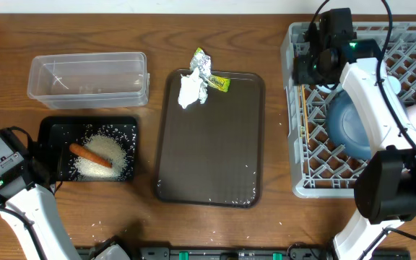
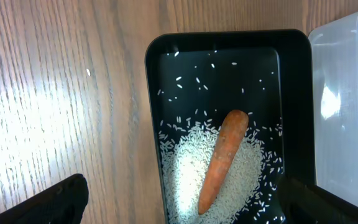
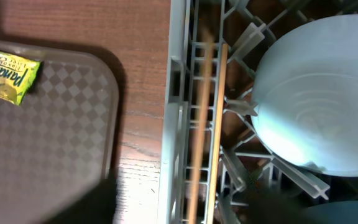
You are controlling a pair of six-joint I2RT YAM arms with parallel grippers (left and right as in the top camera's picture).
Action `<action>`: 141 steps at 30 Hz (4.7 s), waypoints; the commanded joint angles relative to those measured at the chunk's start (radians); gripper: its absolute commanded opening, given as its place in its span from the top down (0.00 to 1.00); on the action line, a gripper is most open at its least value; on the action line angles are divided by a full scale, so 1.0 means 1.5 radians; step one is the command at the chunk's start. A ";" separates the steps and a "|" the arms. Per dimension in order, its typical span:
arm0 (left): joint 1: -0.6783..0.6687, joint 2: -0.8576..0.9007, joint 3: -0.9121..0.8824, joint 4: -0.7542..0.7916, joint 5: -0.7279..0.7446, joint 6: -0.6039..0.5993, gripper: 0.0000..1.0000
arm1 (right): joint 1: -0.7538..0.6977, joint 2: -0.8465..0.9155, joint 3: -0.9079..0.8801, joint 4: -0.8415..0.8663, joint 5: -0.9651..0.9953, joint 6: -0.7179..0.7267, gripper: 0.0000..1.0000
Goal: Sort waste into correct bins and load items into the dishwasher rack
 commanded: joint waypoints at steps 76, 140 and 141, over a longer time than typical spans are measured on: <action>-0.149 0.002 0.000 -0.086 0.551 0.176 0.00 | 0.021 -0.040 0.002 -0.043 0.119 0.162 0.01; -0.669 0.677 0.582 -0.021 0.041 0.366 0.94 | 0.021 -0.040 0.002 -0.043 0.119 0.162 0.01; -0.669 0.662 0.582 -0.024 0.041 0.366 0.94 | 0.021 -0.040 0.002 -0.043 0.119 0.162 0.01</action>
